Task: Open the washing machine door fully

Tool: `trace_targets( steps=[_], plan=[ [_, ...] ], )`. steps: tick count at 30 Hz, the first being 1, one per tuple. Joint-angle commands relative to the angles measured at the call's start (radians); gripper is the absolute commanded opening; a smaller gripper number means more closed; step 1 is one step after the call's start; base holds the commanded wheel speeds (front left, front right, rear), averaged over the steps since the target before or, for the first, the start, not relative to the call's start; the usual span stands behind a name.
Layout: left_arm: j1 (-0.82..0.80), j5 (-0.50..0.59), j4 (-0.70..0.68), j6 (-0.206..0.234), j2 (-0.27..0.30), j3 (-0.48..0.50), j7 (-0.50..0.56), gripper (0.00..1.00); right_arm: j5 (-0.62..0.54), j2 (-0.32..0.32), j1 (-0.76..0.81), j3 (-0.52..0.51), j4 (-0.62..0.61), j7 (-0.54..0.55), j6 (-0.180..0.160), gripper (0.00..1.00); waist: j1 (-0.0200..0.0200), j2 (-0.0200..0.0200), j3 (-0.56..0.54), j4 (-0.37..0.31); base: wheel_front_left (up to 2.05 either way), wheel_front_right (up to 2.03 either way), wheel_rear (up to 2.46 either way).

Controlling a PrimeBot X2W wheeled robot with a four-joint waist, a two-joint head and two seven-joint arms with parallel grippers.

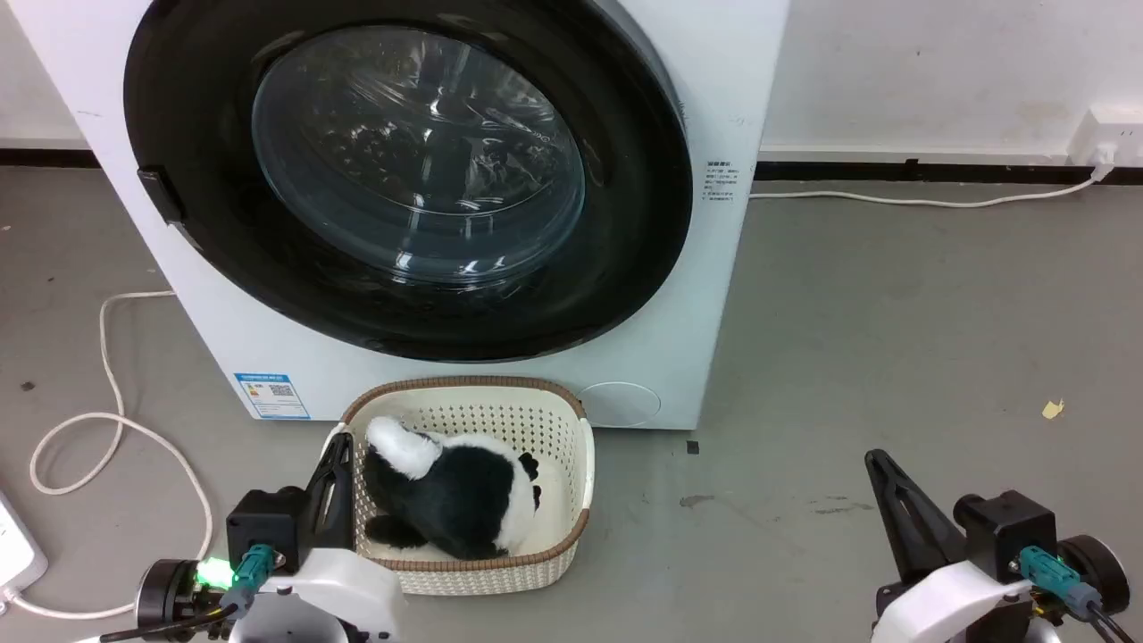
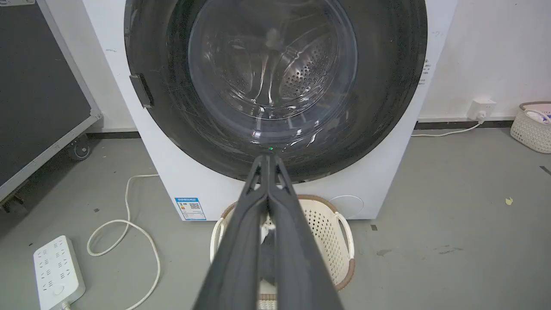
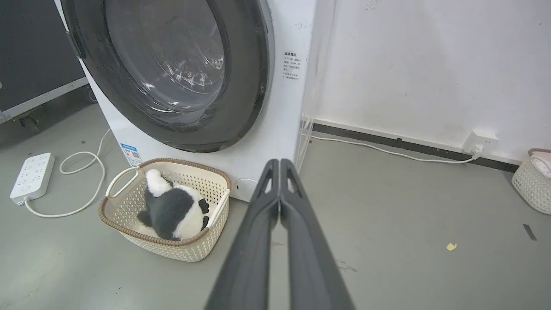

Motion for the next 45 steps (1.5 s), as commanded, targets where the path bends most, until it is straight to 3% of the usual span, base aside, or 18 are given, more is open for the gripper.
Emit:
trace_targets(
  steps=[1,45],
  plan=[
    [0.018,0.009,-0.004,0.003,0.001,0.000,0.000,0.00,-0.006,0.002,-0.012,-0.001,-0.004,0.000,-0.001,0.00,0.0000,-0.0001,0.000,0.000,0.00,0.00,0.00],
    [0.018,0.009,-0.004,0.003,0.001,0.000,0.000,0.00,-0.006,0.002,-0.012,-0.001,-0.004,0.000,-0.001,0.00,0.0000,-0.0001,0.000,0.000,0.00,0.00,0.00]
  ],
)
